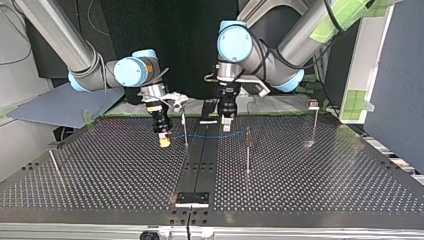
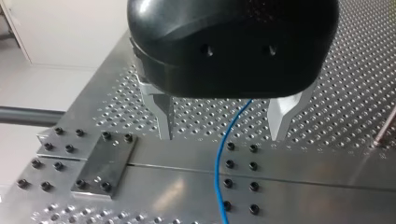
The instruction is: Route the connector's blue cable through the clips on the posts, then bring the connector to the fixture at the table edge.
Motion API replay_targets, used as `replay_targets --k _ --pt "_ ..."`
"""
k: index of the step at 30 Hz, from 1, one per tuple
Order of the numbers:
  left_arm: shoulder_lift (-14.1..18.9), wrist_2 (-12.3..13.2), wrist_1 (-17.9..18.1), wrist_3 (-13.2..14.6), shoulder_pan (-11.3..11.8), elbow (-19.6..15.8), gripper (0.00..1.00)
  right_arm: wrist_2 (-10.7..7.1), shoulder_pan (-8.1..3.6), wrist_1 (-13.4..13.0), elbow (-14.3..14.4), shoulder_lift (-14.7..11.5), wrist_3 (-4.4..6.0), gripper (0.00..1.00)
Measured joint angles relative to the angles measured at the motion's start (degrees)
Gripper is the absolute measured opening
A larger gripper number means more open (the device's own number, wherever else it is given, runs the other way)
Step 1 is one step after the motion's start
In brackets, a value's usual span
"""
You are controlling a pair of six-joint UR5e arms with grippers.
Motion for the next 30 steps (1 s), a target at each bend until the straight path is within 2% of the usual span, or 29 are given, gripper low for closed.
replay_targets --k 9,17,23,30 --pt "-4.1 -4.6 0.0 -0.4 0.0 4.3 1.0 -0.16 0.0 0.1 0.0 0.0 -0.09 0.0" --pt "-4.8 -8.5 -0.2 0.2 0.7 5.5 1.0 -0.18 0.0 0.2 0.0 0.0 -0.1 0.0" --pt "-6.9 -11.3 -1.9 1.3 0.2 7.6 1.0 -0.17 0.0 0.4 0.0 0.0 0.0 0.0" --pt "-8.8 -14.3 -2.1 1.4 0.0 10.0 1.0 -0.18 0.0 0.7 0.0 0.0 -0.18 0.0"
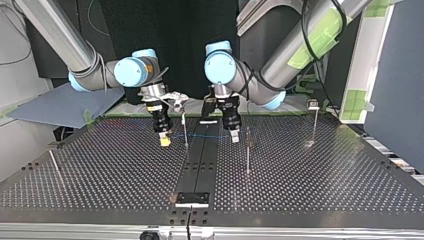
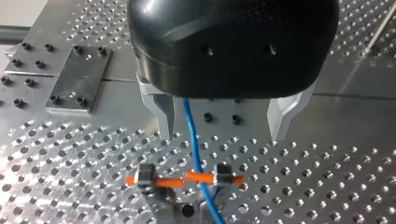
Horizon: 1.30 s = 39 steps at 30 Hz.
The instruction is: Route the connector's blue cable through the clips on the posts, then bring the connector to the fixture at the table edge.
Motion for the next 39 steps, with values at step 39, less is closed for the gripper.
replay_targets --k 39 --pt "-0.1 0.8 1.5 0.9 0.3 1.3 1.0 -0.27 -0.36 0.7 0.0 0.0 -0.24 0.0"
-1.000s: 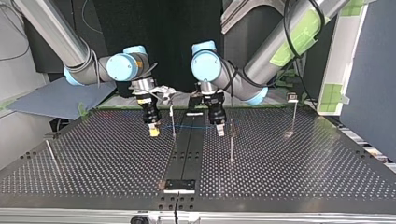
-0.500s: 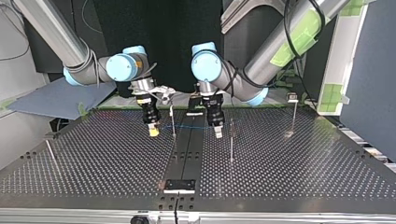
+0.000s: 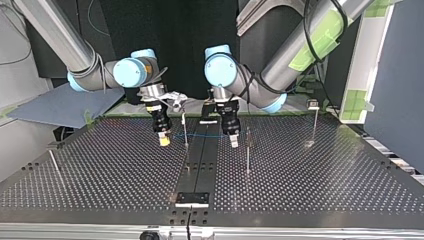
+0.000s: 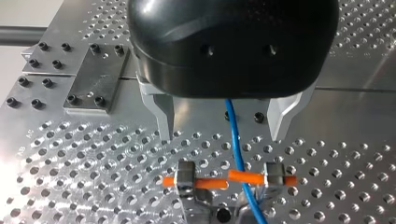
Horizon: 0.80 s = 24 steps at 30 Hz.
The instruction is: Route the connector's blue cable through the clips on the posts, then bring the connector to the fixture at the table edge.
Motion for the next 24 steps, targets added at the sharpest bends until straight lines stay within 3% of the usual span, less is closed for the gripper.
replay_targets --k 6,8,9,11,12,13,14,24 --pt "0.0 0.0 0.6 0.4 -0.2 0.0 1.0 0.0 -0.06 0.0 0.0 0.0 0.0 0.0" --pt "0.0 0.0 0.8 0.5 -0.3 0.0 0.56 0.0 -0.07 0.0 0.0 0.0 0.0 0.0" --pt "0.0 0.1 0.9 0.4 -0.3 0.0 0.56 0.0 -0.08 0.1 0.0 0.0 0.0 0.0" --pt "0.0 0.1 1.0 0.3 -0.3 0.0 0.25 0.0 -0.1 0.1 0.0 0.0 0.0 0.0" --pt "0.0 0.1 1.1 0.2 -0.3 0.0 0.25 0.0 -0.11 0.1 0.0 0.0 0.0 0.0" --pt "0.0 0.2 1.2 0.0 -0.3 0.0 0.05 0.0 -0.11 0.2 0.0 0.0 0.0 0.0" --pt "0.0 0.2 1.3 -0.1 -0.4 0.0 0.0 0.0 -0.12 0.2 0.0 0.0 0.0 0.0" --pt "0.0 0.3 1.3 -0.7 -0.4 0.0 0.02 -0.02 -0.25 0.4 0.0 0.0 -0.01 0.0"
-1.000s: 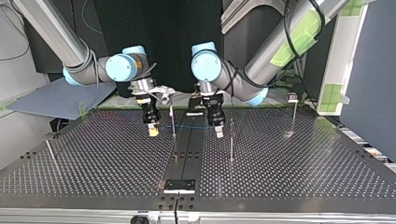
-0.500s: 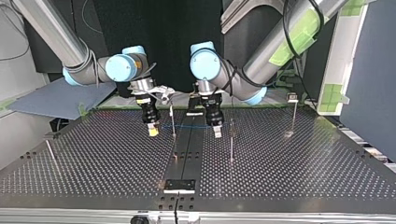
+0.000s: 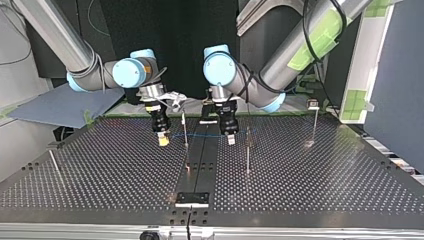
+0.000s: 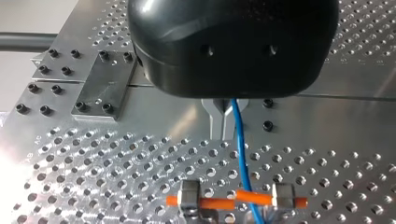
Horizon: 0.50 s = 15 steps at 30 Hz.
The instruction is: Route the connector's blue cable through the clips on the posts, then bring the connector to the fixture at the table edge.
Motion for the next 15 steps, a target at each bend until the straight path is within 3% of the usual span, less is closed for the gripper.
replay_targets --k 15 --pt "0.0 -0.2 -0.6 -0.7 -0.1 0.0 0.05 -0.3 -0.43 0.5 0.0 0.0 0.01 0.0"
